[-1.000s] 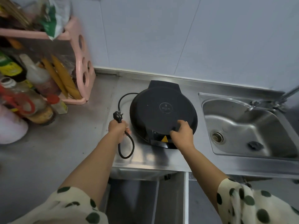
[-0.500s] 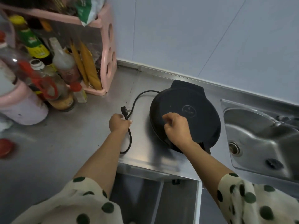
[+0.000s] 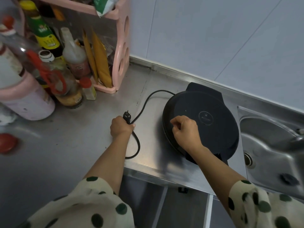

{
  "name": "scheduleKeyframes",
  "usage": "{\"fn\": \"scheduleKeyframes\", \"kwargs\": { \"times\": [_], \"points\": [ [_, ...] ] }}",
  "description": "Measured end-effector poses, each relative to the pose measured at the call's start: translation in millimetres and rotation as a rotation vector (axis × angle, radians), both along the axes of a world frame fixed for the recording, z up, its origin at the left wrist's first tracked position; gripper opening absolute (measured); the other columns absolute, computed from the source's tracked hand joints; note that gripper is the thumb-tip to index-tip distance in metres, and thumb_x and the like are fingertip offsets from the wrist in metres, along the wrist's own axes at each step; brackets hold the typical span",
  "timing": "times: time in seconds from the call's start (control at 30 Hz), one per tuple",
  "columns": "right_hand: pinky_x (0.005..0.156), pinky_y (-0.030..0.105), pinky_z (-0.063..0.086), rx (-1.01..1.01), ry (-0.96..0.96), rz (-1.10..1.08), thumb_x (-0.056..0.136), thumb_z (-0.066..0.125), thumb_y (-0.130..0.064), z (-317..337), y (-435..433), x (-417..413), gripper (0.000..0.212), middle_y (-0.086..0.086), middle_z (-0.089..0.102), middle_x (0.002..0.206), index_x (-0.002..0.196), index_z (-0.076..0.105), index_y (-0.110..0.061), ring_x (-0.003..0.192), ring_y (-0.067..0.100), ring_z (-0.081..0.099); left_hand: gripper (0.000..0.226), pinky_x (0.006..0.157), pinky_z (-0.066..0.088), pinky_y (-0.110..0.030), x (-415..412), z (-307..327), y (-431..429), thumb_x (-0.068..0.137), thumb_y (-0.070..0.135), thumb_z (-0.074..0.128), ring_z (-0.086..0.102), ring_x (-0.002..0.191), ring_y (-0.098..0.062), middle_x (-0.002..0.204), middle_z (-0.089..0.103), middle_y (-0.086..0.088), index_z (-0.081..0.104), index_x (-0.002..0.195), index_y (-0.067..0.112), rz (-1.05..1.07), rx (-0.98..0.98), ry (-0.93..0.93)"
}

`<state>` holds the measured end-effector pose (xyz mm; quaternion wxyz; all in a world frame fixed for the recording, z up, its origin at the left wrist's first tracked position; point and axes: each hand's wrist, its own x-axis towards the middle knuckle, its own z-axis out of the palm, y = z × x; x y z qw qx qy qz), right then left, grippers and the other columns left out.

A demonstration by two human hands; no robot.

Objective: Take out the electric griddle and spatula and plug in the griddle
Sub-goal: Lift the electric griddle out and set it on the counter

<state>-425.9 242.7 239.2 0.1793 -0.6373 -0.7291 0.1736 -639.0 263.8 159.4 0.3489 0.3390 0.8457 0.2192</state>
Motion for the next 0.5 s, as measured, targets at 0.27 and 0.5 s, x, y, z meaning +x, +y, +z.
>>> {"fn": "scheduleKeyframes", "kwargs": {
  "times": [0.27, 0.5],
  "points": [
    [0.078, 0.034, 0.052, 0.016, 0.003, 0.019, 0.084, 0.052, -0.001, 9, -4, -3, 0.030, 0.008, 0.067, 0.100, 0.103, 0.072, -0.009, 0.090, 0.024, 0.062, 0.065, 0.096, 0.048, -0.044, 5, 11, -4, 0.071, 0.032, 0.081, 0.052, 0.118, -0.035, 0.126, 0.054, -0.018, 0.052, 0.120, 0.001, 0.008, 0.078, 0.085],
    [0.079, 0.035, 0.054, 0.027, 0.017, 0.008, 0.086, 0.051, -0.003, 32, -23, 11, 0.029, 0.008, 0.067, 0.104, 0.104, 0.072, -0.010, 0.093, 0.024, 0.062, 0.029, 0.074, 0.046, -0.033, 30, 43, -18, 0.078, 0.024, 0.077, 0.060, 0.090, -0.027, 0.103, 0.064, -0.012, 0.059, 0.094, 0.007, -0.048, 0.300, 0.089]
  ]
}}
